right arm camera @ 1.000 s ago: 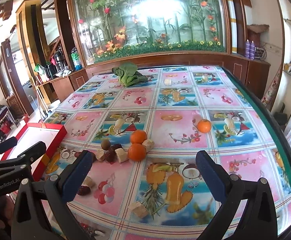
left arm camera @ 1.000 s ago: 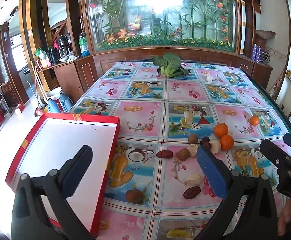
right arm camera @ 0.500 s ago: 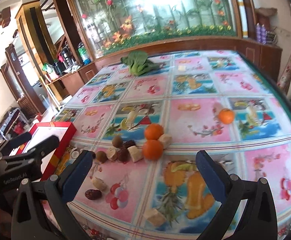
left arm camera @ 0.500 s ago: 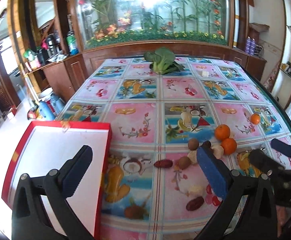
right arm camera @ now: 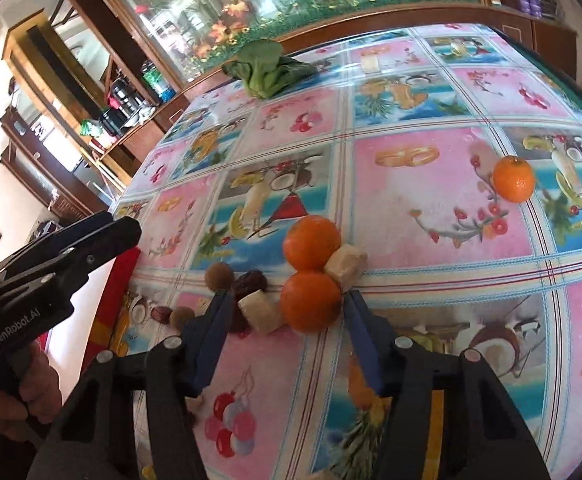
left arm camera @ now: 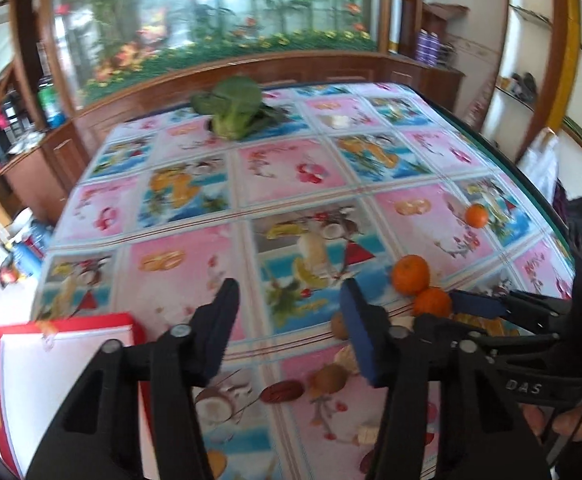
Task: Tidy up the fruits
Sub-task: 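Grasp an orange with the left tool while the right tool grasps another orange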
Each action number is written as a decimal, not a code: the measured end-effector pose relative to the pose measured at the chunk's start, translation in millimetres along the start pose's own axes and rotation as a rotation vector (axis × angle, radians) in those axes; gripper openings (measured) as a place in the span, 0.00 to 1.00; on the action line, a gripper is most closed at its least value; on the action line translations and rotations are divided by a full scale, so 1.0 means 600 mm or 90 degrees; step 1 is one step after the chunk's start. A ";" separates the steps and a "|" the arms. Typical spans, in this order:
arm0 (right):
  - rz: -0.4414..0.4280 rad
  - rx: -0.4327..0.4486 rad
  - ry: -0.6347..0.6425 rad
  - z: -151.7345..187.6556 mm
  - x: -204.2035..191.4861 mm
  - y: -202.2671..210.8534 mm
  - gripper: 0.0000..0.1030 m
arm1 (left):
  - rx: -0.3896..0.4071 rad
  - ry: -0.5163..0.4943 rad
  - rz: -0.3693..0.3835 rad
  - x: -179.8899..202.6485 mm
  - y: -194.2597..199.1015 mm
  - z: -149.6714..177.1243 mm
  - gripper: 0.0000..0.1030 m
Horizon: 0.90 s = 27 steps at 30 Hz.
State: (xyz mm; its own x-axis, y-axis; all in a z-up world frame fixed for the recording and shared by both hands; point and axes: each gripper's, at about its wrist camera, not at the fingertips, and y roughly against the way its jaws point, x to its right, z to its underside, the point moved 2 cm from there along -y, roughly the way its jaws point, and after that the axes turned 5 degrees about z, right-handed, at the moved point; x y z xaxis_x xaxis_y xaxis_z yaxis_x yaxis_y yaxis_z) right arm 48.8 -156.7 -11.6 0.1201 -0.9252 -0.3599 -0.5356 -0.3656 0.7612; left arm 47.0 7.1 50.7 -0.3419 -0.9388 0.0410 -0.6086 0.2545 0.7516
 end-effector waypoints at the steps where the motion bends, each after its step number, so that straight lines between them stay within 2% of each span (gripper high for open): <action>1: -0.002 -0.012 -0.008 -0.001 0.005 -0.007 0.55 | -0.004 -0.007 0.019 0.005 -0.006 -0.003 0.49; 3: -0.016 -0.009 -0.023 -0.005 0.013 -0.008 0.54 | -0.019 -0.024 0.060 0.019 -0.022 -0.010 0.49; 5: -0.007 -0.011 -0.018 -0.010 0.015 -0.009 0.46 | -0.040 -0.042 0.081 0.032 -0.041 -0.017 0.49; 8: -0.018 -0.019 -0.017 -0.011 0.021 -0.007 0.41 | -0.071 -0.060 0.106 0.052 -0.069 -0.026 0.45; 9: -0.023 -0.026 -0.014 -0.010 0.024 -0.007 0.36 | -0.079 -0.065 0.115 0.057 -0.077 -0.028 0.44; 11: -0.054 -0.038 -0.017 -0.006 0.033 -0.002 0.32 | -0.099 -0.075 0.125 0.069 -0.094 -0.032 0.44; 14: -0.070 -0.041 -0.011 0.002 0.043 0.015 0.32 | -0.126 -0.096 0.133 0.087 -0.116 -0.032 0.44; 20: -0.063 -0.036 0.008 0.012 0.062 0.036 0.31 | -0.132 -0.096 0.156 0.104 -0.128 -0.041 0.44; 22: -0.056 -0.031 0.013 0.014 0.068 0.039 0.31 | -0.143 -0.095 0.186 0.113 -0.128 -0.036 0.44; 27: -0.066 -0.025 0.013 0.018 0.080 0.052 0.30 | -0.162 -0.124 0.203 0.138 -0.138 -0.026 0.43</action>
State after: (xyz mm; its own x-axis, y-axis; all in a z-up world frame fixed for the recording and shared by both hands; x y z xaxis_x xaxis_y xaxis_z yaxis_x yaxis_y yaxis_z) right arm 29.0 -211.7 -10.8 0.1908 -0.8838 -0.4271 -0.4858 -0.4631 0.7413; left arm 80.1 -95.5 2.5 -0.6269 -0.7554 0.1908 -0.2632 0.4358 0.8607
